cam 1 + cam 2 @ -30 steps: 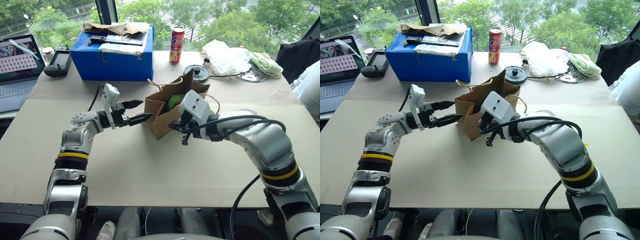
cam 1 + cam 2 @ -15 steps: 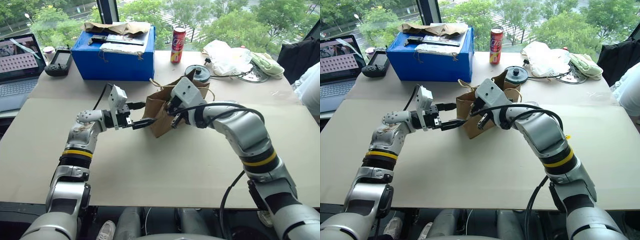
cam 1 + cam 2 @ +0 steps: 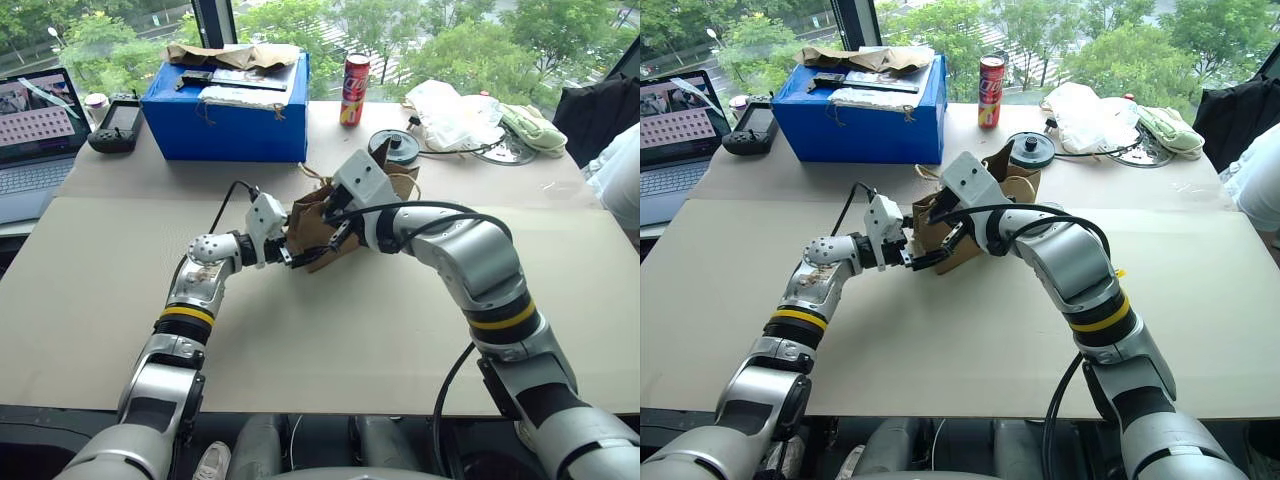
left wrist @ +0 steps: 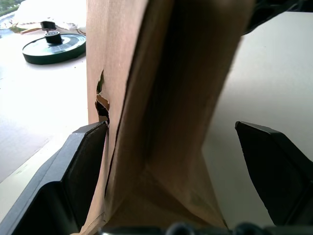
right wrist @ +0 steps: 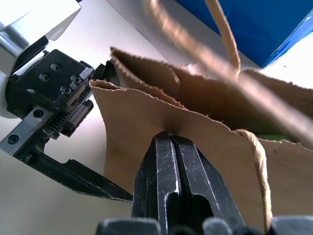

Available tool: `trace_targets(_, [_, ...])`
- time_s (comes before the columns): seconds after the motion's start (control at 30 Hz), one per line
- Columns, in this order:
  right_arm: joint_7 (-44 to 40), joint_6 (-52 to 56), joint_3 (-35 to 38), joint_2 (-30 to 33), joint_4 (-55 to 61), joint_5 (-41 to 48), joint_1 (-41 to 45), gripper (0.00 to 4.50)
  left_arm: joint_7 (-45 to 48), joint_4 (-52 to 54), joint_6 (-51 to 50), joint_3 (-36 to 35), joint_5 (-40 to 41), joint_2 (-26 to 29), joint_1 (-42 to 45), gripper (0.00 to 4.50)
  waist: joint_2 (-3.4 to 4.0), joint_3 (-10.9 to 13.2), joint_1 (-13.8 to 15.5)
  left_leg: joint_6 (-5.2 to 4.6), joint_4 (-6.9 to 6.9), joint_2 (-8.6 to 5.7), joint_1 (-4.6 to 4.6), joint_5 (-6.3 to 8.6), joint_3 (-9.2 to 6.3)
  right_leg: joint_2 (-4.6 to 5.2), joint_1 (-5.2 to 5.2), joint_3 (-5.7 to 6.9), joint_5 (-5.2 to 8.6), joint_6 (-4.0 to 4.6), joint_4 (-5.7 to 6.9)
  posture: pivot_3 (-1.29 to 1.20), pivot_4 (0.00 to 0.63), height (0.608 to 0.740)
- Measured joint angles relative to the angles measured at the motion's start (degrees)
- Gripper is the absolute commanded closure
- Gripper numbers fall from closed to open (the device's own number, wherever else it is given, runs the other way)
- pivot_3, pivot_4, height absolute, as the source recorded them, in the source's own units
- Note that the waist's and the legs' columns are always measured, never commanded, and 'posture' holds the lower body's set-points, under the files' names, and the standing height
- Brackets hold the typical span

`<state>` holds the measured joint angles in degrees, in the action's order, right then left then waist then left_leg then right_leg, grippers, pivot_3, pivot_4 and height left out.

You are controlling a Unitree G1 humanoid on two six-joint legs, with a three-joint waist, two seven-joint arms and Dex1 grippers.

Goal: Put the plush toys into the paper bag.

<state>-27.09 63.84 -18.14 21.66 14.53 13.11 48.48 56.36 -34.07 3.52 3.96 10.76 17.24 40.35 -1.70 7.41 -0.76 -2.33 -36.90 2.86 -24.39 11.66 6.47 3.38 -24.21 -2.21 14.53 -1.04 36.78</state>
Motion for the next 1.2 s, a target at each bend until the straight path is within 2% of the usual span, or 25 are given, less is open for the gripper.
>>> trace_targets(0.1, [0.1, 0.33, 0.01, -0.05, 0.03, -0.04, 0.0, 4.47, -2.12, -0.48, 0.93, -0.9, 0.05, -1.06, 0.13, 0.0, 0.0, 0.0, -0.04, 0.0, 0.0, 0.0, 0.0, 0.0, 0.0, 0.0, 0.0, 0.0, 0.0, 0.0, 0.01, 0.0, 0.15, 0.739])
trace_targets(0.17, [0.14, 0.37, 0.02, -0.06, 0.06, -0.06, 0.0, 4.5, -3.41, -0.47, 1.56, -1.55, 0.14, -1.79, 0.13, 0.52, 0.0, 0.0, -0.04, 0.0, 0.0, 0.0, 0.01, 0.0, 0.0, 0.0, 0.01, 0.0, 0.0, 0.0, 0.0, 0.0, 0.15, 0.739])
trace_targets(0.2, [0.16, 0.38, 0.04, -0.06, 0.07, -0.08, 0.0, 4.5, -3.87, -0.47, 1.57, -1.77, 0.19, -1.99, 0.13, 0.6, 0.0, 0.0, -0.03, 0.0, 0.0, 0.0, 0.0, 0.0, 0.0, 0.0, 0.01, 0.0, 0.0, 0.0, 0.0, 0.0, 0.15, 0.739])
trace_targets(0.5, [0.25, 0.49, 0.56, -0.04, 0.08, -0.61, 0.0, 4.5, -6.78, 3.24, 1.39, -3.01, 0.76, -3.75, -3.0, 3.96, 0.0, 0.0, -0.03, 0.0, 0.01, 0.0, 0.0, 0.0, 0.0, 0.0, 0.01, 0.0, 0.0, 0.0, 0.03, 0.0, 0.15, 0.739])
trace_targets(0.57, [0.25, 0.51, 0.57, -0.04, 0.08, -0.62, 0.0, 4.5, -7.38, 3.62, 1.33, -3.08, 0.82, -3.83, -3.07, 4.48, 0.0, 0.0, -0.02, 0.0, 0.01, 0.0, 0.01, 0.0, 0.0, 0.0, 0.01, 0.0, 0.0, 0.0, 0.01, 0.0, 0.15, 0.739])
trace_targets(0.9, [-0.03, 0.52, 0.56, 0.42, 0.13, -0.63, 0.0, 4.5, -9.08, 4.18, 1.3, -3.44, 0.82, -4.03, -3.06, 4.48, 0.0, 0.0, -0.02, 0.0, 0.01, 0.0, 0.01, 0.0, 0.0, 0.0, 0.01, 0.0, 0.0, 0.0, 0.0, 0.0, 0.15, 0.739])
trace_targets(1.07, [-2.34, 0.55, 0.97, 3.38, 3.95, 0.26, -0.73, 4.5, -8.65, 4.06, 1.36, -3.42, 0.82, -4.32, -3.05, 4.48, 0.0, 0.0, 0.02, 0.0, 0.02, 0.0, 0.0, 0.0, 0.0, 0.0, 0.02, 0.01, 0.0, 0.0, -0.01, 0.0, 0.15, 0.739])
trace_targets(1.2, [-8.04, -1.07, 8.36, 6.5, 11.33, 6.51, -6.51, 4.5, -8.58, 3.62, 1.65, -3.38, 0.72, -4.63, -2.94, 4.48, -0.01, 0.0, 0.41, -0.02, 0.01, -0.02, -0.06, 0.02, -0.11, 0.02, 0.1, 0.12, 0.0, -0.01, -0.05, 0.0, 0.15, 0.739])
